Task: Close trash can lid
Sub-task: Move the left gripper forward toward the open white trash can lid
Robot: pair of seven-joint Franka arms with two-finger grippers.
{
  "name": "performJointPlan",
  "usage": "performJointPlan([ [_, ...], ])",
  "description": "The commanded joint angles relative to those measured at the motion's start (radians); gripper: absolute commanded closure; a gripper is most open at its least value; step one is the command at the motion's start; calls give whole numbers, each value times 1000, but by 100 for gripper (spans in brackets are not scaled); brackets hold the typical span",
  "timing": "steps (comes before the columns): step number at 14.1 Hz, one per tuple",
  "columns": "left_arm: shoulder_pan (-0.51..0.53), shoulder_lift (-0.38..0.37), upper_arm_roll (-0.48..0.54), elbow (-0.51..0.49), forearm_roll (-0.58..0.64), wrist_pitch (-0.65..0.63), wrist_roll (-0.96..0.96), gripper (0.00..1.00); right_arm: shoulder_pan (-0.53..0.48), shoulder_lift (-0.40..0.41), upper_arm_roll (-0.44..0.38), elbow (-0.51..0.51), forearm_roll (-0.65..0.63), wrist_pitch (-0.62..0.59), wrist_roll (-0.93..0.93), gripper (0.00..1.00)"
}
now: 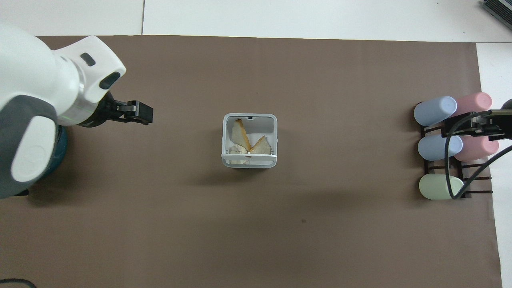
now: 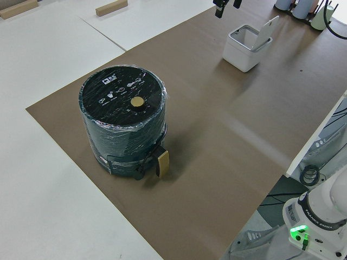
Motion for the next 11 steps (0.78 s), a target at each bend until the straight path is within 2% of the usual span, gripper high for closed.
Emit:
performJointPlan([
  [1,-93,-100,11,-193,2,172,-153,0,-2,-23,0,-19,7,-8,-22,0],
  [3,-142,-116,10,-238,-53,231,-223,0,-2,-21,0,-19,7,-8,-22,0],
  [4,-155,-116,10,-246,-81,237,-240,7,-2,-21,0,-19,7,-8,-22,0],
  [8,-216,-140,10,-316,-92,256,-296,26,-2,-21,0,-19,7,-8,-22,0],
  [11,-256,-137,11,-336,-92,280,-319,31,-2,-23,0,-19,7,-8,-22,0],
])
